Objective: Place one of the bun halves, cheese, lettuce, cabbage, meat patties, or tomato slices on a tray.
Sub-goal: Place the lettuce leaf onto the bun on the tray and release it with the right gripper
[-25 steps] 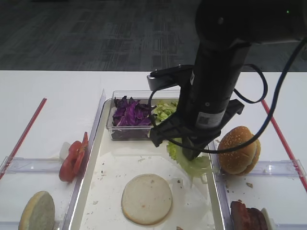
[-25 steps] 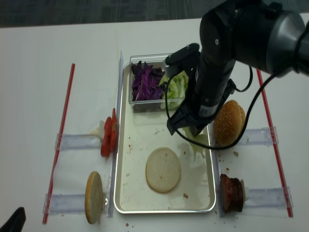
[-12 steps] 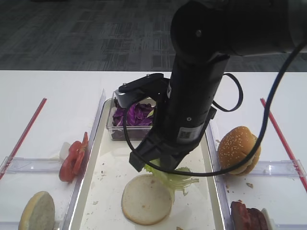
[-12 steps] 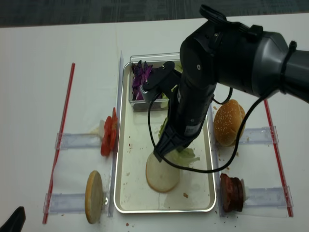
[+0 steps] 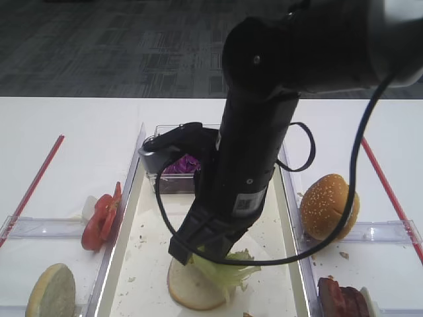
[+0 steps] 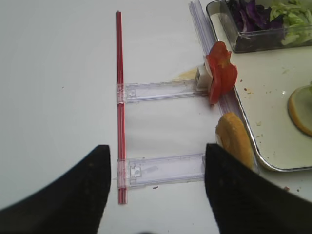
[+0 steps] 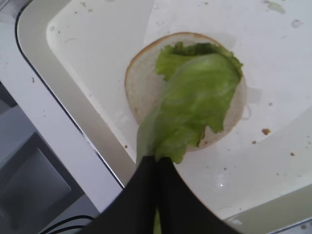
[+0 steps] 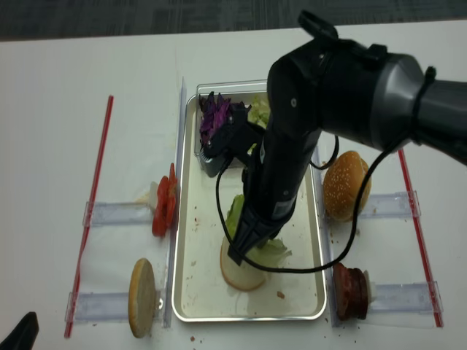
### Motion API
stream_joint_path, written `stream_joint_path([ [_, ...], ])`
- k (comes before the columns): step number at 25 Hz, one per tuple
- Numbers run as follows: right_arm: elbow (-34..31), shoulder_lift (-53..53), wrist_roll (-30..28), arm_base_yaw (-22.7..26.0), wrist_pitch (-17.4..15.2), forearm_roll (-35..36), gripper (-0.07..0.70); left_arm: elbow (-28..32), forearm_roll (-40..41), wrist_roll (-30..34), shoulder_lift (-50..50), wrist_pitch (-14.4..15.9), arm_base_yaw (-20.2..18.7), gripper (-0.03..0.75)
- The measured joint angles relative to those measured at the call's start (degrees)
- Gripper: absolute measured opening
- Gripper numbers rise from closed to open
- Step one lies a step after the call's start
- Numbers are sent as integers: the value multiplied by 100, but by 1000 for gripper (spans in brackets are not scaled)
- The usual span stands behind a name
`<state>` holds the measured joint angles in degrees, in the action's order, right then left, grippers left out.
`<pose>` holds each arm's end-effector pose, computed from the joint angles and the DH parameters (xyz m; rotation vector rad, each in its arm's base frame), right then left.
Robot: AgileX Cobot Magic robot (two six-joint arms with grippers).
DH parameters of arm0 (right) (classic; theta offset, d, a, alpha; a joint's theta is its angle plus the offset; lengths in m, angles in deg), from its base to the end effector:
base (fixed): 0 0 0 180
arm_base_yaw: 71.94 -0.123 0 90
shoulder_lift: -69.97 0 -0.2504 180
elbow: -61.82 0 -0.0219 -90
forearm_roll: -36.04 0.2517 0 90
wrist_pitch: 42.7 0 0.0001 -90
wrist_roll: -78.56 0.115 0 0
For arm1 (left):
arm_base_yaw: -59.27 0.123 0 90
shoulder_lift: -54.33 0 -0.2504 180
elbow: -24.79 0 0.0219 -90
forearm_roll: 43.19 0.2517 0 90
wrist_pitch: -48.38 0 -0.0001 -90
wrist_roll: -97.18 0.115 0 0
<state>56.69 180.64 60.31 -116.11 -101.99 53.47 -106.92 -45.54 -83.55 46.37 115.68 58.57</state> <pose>0.2205 0.2555 0.1570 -1.4048 2.7504 0.4353 0.0448 -0.0049 0.2522 0.0043 2.1563 -0.0644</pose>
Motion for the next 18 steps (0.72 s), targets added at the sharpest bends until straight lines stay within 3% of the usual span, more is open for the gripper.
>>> stream_joint_path([
  [7, 0, 250, -86, -268, 199, 95, 18, 0, 0, 0, 0, 0, 0, 428],
  [18, 0, 666, -90, -277, 539, -62, 18, 0, 0, 0, 0, 0, 0, 428],
])
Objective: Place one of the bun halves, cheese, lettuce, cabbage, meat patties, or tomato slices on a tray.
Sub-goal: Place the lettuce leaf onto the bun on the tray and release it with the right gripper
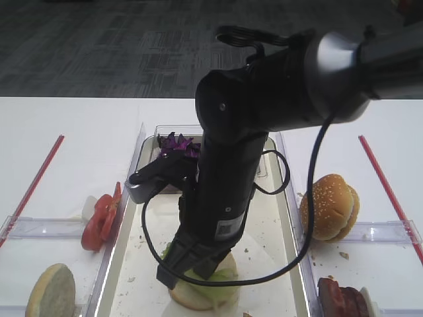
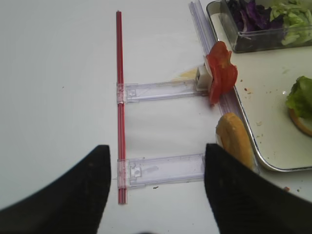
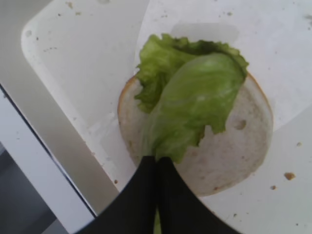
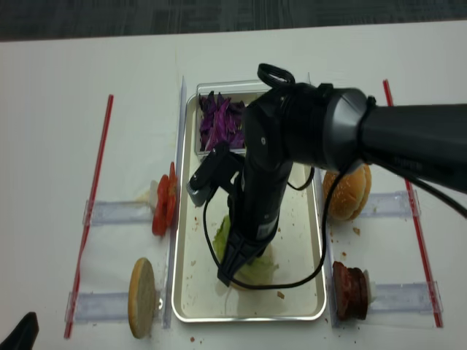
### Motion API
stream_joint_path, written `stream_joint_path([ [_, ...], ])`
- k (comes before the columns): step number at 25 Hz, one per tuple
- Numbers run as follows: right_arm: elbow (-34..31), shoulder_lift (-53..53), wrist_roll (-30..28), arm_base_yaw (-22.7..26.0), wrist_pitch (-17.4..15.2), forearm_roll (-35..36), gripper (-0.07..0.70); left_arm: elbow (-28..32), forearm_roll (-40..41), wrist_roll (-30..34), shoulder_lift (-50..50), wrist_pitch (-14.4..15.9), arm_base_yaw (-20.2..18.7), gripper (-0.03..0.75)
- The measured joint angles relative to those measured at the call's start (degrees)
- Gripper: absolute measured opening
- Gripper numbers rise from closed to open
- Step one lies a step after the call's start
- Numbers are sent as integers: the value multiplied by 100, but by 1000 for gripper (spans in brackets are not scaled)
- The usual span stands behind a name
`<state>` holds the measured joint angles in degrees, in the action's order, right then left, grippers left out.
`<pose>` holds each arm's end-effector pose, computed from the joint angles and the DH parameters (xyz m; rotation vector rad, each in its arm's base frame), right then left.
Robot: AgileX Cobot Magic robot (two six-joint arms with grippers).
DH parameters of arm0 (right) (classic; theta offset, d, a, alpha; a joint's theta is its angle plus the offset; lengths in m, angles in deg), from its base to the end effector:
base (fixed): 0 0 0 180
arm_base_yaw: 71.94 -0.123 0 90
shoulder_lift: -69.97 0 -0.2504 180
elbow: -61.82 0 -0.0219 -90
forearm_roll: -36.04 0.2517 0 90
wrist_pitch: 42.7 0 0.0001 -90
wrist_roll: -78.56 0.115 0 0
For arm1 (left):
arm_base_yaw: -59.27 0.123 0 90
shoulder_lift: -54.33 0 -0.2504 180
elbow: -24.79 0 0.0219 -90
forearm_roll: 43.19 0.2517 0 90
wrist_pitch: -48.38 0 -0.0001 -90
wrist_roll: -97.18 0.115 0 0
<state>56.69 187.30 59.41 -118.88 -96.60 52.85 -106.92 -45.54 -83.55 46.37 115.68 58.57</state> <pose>0.2182 0.2729 0.1174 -1.4756 2.7422 0.3917 0.0448 -0.0049 0.2522 0.0043 2.1563 -0.0644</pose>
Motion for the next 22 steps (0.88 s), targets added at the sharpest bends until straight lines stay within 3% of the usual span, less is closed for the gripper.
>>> stream_joint_path([
  [5, 0, 151, 0, 0, 190, -61, 18, 0, 0, 0, 0, 0, 0, 428],
  [15, 0, 202, 25, 0, 203, -236, 41, 0, 0, 0, 0, 0, 0, 428],
  [18, 0, 202, -19, 0, 180, -241, 184, 0, 0, 0, 0, 0, 0, 428],
  [22, 0, 202, -36, 0, 156, -255, 488, 0, 0, 0, 0, 0, 0, 428],
])
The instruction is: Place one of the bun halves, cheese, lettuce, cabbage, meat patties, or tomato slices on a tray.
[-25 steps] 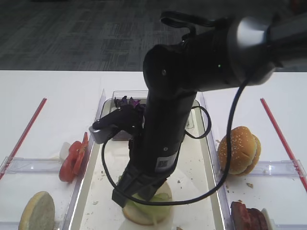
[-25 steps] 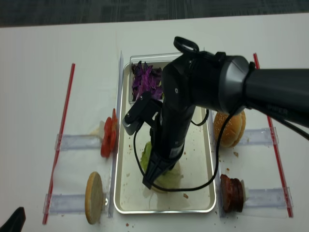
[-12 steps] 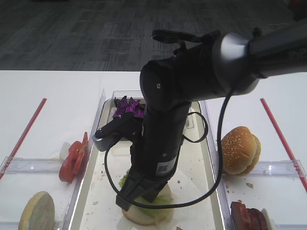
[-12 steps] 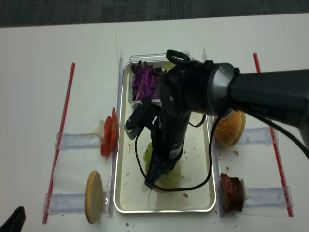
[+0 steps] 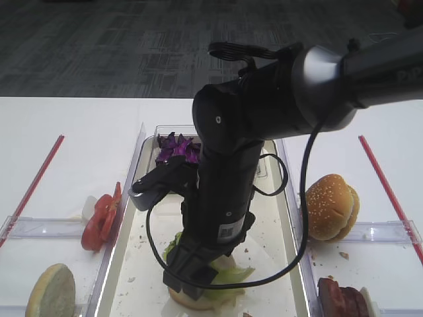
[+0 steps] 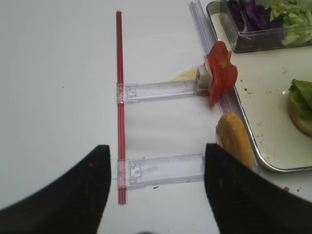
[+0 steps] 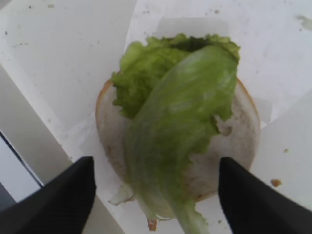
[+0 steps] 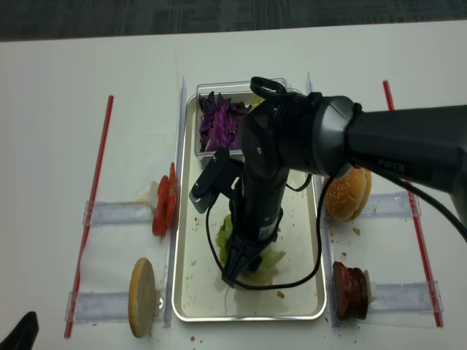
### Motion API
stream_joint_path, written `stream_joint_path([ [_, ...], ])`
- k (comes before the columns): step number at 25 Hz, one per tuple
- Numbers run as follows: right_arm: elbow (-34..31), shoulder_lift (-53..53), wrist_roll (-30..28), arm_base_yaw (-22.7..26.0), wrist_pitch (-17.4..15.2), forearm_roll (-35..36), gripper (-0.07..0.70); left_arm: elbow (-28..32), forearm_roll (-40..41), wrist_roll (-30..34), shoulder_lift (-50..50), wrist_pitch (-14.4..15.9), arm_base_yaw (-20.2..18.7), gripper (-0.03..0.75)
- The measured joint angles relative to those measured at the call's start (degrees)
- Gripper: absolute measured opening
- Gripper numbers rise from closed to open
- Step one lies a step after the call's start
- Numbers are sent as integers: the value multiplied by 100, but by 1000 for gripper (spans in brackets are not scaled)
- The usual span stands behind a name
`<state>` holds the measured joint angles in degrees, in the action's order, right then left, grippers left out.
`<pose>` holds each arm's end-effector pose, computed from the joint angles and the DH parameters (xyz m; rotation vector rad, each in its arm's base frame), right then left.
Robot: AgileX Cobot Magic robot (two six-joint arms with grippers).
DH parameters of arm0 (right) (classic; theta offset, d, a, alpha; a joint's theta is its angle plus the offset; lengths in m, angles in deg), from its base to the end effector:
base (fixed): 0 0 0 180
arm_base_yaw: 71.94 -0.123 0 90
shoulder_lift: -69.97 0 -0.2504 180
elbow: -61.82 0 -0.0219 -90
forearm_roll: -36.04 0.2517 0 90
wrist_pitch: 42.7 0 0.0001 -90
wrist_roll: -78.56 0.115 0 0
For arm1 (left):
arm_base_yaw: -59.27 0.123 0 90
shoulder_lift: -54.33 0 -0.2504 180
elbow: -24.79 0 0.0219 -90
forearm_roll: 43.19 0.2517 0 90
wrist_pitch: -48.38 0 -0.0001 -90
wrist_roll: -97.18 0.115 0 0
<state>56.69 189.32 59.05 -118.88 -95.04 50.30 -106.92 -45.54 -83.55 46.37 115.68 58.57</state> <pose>0.2229 0.2714 0.1043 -1.5125 2.7274 0.3261 0.0448 -0.0049 0.2522 0.0043 2.1563 -0.0644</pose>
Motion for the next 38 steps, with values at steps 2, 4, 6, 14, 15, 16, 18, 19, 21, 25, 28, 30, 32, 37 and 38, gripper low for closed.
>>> stream_joint_path([
  [2, 0, 0, 34, 0, -12, -16, 578, 0, 0, 0, 0, 0, 0, 428],
  [4, 0, 0, 86, 0, -20, -30, 604, 0, 0, 0, 0, 0, 0, 428],
  [6, 0, 0, 111, 0, -20, -30, 609, 0, 0, 0, 0, 0, 0, 428],
  [14, 450, 0, 284, 0, -687, -39, 613, 0, 0, 0, 0, 0, 0, 428],
  [15, 590, 0, 339, 0, -832, -39, 613, 0, 0, 0, 0, 0, 0, 428],
  [16, 734, 0, 379, 0, -977, -39, 613, 0, 0, 0, 0, 0, 0, 428],
  [18, 999, 0, 457, 0, -1228, -44, 613, 0, 0, 0, 0, 0, 0, 428],
  [19, 1147, 0, 512, 0, -1361, -44, 613, 0, 0, 0, 0, 0, 0, 428],
  [21, 1401, 0, 573, 0, -1589, -44, 613, 0, 0, 0, 0, 0, 0, 428],
  [25, 1827, 0, 636, 0, -1719, -88, 610, 0, 0, 0, 0, 0, 0, 428],
  [28, 2017, 0, 826, 0, -1734, -161, 608, 0, 0, 0, 0, 0, 0, 428],
  [30, 2059, 0, 880, 0, -1734, -169, 608, 0, 0, 0, 0, 0, 0, 428],
  [32, 2072, 0, 902, 0, -1739, -207, 606, 0, 0, 0, 0, 0, 0, 428],
  [37, 2082, 0, 1032, 27, -1762, -338, 605, 0, 0, 0, 0, 0, 0, 428],
  [38, 2082, 0, 1031, 56, -1762, -338, 605, 0, 0, 0, 0, 0, 0, 428],
])
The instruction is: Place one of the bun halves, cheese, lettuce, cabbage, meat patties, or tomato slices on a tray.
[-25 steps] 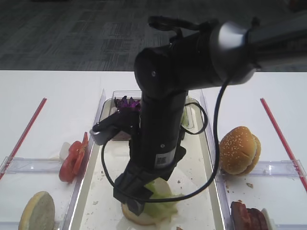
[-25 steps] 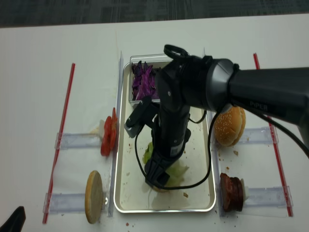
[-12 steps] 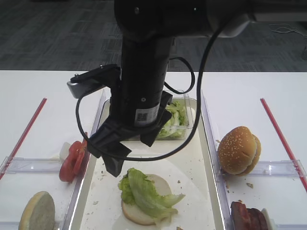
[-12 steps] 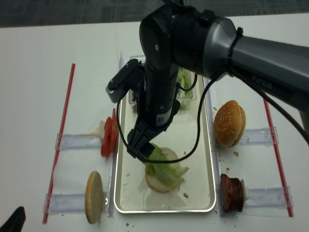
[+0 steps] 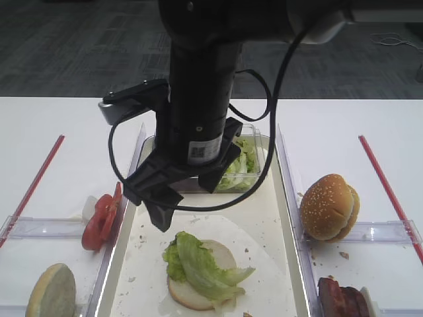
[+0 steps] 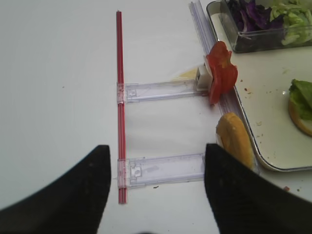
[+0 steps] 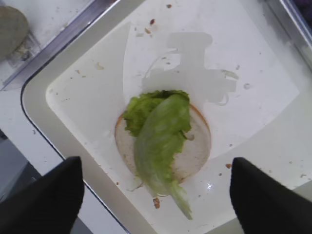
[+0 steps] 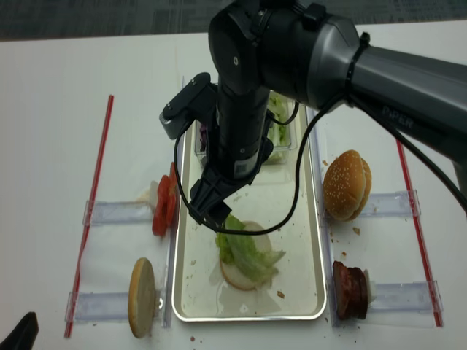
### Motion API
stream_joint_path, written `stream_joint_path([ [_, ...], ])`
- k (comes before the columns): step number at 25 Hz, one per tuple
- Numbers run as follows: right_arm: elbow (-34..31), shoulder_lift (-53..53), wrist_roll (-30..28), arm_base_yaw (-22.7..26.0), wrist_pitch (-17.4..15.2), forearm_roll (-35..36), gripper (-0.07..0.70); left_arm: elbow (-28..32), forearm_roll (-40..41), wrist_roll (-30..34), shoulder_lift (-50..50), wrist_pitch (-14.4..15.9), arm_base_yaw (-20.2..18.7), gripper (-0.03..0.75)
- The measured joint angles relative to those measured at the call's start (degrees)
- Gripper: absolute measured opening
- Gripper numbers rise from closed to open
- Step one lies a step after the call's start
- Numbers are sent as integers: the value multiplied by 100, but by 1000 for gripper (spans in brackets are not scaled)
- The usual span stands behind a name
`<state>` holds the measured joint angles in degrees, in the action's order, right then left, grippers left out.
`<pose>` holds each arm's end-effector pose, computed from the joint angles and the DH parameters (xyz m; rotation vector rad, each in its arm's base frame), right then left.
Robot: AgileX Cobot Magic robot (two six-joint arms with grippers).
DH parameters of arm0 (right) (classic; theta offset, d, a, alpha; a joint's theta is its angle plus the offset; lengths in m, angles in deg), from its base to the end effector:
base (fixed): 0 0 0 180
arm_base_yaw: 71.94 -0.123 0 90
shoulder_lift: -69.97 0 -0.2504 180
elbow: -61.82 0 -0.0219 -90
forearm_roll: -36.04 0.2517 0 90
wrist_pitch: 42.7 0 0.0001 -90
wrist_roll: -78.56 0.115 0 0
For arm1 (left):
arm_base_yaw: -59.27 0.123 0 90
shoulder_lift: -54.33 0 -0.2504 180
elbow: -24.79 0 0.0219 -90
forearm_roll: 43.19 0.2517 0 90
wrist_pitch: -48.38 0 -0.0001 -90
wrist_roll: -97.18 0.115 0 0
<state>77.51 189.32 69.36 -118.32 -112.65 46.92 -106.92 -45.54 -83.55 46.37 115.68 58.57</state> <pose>0.2513 0.2933 0.1907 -1.3590 2.7612 0.3209 0.0448 -0.0049 0.2522 0.0043 2.1563 -0.0644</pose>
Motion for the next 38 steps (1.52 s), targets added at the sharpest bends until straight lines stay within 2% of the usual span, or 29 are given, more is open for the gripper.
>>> stream_joint_path([
  [9, 0, 0, 13, 958, -13, -208, 582, 0, 0, 0, 0, 0, 0, 428],
  [21, 0, 0, 201, 3148, -13, -476, 579, 0, 0, 0, 0, 0, 0, 428],
  [28, 0, 0, 308, 4212, -13, -489, 579, 0, 0, 0, 0, 0, 0, 428],
  [34, 0, 0, 312, 4800, -13, -469, 579, 0, 0, 0, 0, 0, 0, 428],
  [38, 0, 0, 321, 4933, -13, -478, 579, 0, 0, 0, 0, 0, 0, 428],
])
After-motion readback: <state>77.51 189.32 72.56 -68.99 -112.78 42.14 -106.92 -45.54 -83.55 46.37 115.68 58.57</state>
